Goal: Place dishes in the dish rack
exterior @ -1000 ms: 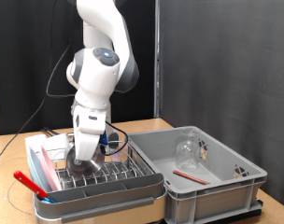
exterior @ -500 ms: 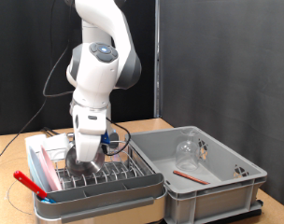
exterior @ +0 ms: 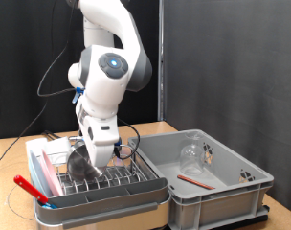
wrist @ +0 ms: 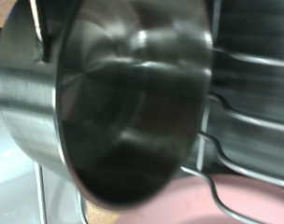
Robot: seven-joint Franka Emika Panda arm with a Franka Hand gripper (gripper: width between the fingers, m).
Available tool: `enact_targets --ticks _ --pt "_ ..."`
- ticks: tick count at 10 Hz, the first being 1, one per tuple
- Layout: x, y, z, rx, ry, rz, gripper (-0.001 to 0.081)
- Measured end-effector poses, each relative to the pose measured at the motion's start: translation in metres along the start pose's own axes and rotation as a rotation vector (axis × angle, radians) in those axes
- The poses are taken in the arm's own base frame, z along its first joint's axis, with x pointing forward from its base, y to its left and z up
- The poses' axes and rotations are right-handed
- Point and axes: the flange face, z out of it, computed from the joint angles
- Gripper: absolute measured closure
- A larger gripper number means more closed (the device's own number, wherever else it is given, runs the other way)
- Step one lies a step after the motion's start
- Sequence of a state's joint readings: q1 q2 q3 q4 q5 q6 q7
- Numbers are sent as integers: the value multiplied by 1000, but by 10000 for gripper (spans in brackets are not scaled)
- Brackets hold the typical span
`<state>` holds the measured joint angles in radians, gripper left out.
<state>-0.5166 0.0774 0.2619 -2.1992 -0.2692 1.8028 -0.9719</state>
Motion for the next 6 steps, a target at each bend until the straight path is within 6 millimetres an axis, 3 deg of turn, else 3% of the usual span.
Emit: enact_targets --ticks 4,6 --pt "10 -15 40 20 -54 -19 2" --pt "12 -16 43 -4 -41 0 2"
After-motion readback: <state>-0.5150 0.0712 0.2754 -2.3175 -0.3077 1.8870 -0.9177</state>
